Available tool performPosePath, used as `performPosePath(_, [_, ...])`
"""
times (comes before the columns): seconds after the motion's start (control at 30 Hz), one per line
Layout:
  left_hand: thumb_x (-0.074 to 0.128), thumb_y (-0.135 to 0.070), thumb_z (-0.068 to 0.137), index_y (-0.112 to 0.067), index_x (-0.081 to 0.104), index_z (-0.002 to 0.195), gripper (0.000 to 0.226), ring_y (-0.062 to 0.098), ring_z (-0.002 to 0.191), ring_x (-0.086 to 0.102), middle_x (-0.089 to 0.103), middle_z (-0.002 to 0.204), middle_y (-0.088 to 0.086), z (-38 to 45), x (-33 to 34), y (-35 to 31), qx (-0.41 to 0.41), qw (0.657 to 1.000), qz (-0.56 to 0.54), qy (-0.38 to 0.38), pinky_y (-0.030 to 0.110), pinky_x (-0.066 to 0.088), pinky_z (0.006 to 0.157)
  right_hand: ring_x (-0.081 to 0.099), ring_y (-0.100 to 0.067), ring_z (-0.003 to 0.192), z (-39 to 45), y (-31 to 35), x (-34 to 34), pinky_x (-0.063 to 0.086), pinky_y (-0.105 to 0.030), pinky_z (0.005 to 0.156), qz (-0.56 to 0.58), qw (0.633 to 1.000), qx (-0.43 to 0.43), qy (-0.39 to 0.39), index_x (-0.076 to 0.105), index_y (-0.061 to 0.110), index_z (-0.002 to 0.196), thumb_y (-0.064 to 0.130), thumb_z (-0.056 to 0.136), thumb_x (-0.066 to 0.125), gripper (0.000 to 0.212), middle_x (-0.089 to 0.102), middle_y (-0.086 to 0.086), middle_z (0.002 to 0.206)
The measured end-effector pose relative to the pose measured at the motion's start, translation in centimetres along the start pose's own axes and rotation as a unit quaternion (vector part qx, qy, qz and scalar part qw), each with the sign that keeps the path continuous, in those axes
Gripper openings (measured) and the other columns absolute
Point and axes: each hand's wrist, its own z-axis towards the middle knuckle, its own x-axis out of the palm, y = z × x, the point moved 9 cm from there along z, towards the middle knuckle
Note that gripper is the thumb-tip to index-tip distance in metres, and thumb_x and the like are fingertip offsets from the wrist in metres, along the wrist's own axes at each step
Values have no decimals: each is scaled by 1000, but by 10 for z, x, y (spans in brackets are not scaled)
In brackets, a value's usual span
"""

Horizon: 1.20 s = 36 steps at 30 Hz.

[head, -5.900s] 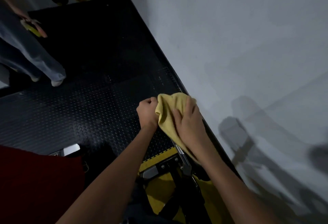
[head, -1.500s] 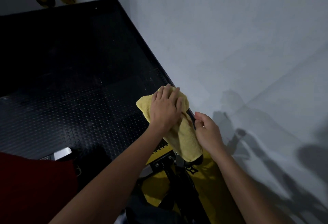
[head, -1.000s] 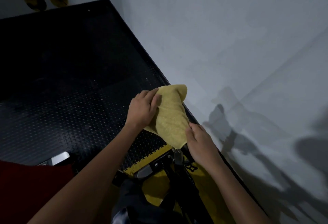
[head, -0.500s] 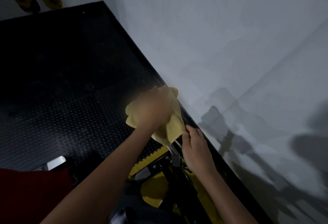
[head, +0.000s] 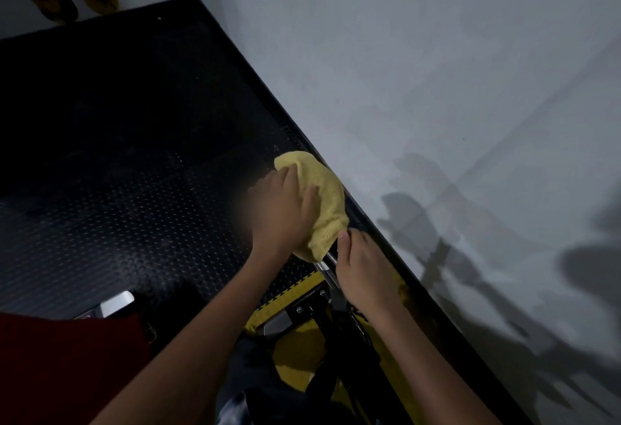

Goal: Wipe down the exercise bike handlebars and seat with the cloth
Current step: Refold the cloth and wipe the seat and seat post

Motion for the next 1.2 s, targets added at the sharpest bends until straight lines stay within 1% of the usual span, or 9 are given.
performPosePath(0.17, [40, -46, 106, -12, 30, 158, 63, 26, 156, 7, 20, 167, 8, -35, 3, -4, -22, 999, -42, -22, 48, 10, 126, 49, -8, 91, 14, 10, 5, 37, -25, 75, 17, 996, -48, 68, 46, 16, 133, 40, 109, 23, 42, 53, 1, 118])
performPosePath(0.3, [35, -56, 101, -11, 39, 153, 69, 31, 152, 21, 34, 161, 11, -19, 2, -7, -35, 999, -11, -18, 48, 15, 124, 51, -7, 82, 18, 13, 6, 36, -23, 65, 55, 994, -59, 80, 44, 18, 126, 39, 109, 24, 34, 51, 1, 115])
performPosePath(0.4, [29, -70, 97, -13, 62, 128, 73, 32, 112, 60, 67, 118, 10, 27, 5, -6, -67, 995, 71, 31, 44, 44, 93, 52, -10, 79, 17, 14, 5, 35, -23, 60, 55, 994, -69, 65, 44, 15, 122, 36, 109, 25, 31, 49, -1, 108])
performPosePath(0.47, [24, -74, 93, -12, 70, 103, 77, 29, 78, 61, 65, 83, 5, 54, 12, -4, -101, 987, 82, 94, 35, 41, 65, 51, -16, 88, 16, 14, 2, 37, -26, 70, 56, 994, -75, 48, 46, 12, 123, 33, 109, 27, 32, 48, -2, 110])
performPosePath(0.6, [22, -71, 95, -12, 69, 98, 75, 27, 70, 56, 61, 77, 5, 66, 18, -9, -94, 982, 97, 132, 35, 43, 65, 49, -21, 102, 14, 9, -1, 47, -36, 82, 57, 996, -65, 31, 51, 10, 124, 35, 109, 28, 37, 48, -4, 117])
performPosePath(0.8, [41, -56, 102, -10, 50, 142, 62, 29, 134, 46, 55, 140, 10, -10, -5, -6, -3, 999, -5, -40, 45, 33, 116, 43, -14, 91, 8, 8, -6, 42, -29, 75, 24, 997, -61, -38, 47, 19, 90, 31, 107, 31, 26, 43, 1, 102])
performPosePath(0.93, [47, -53, 101, -12, 44, 148, 62, 28, 148, 30, 41, 154, 10, -29, -3, -5, -32, 998, -21, -53, 45, 21, 123, 41, -13, 89, 9, 11, -7, 36, -24, 73, 16, 995, -83, -54, 44, 20, 89, 32, 106, 30, 25, 40, 2, 102])
performPosePath(1.07, [30, -70, 97, -10, 67, 113, 72, 29, 95, 64, 68, 101, 9, 30, 2, -7, -71, 994, 80, 31, 41, 47, 85, 42, -13, 91, 13, 13, -7, 38, -24, 72, 13, 994, -93, -53, 54, 15, 101, 29, 108, 32, 27, 40, 1, 105])
performPosePath(1.2, [24, -74, 92, -9, 67, 82, 78, 20, 53, 45, 52, 63, 3, 74, 21, -5, -113, 977, 87, 159, 29, 29, 51, 45, -15, 104, 13, 11, -6, 51, -28, 79, 17, 996, -82, -32, 47, 6, 145, 34, 109, 31, 48, 44, -3, 119])
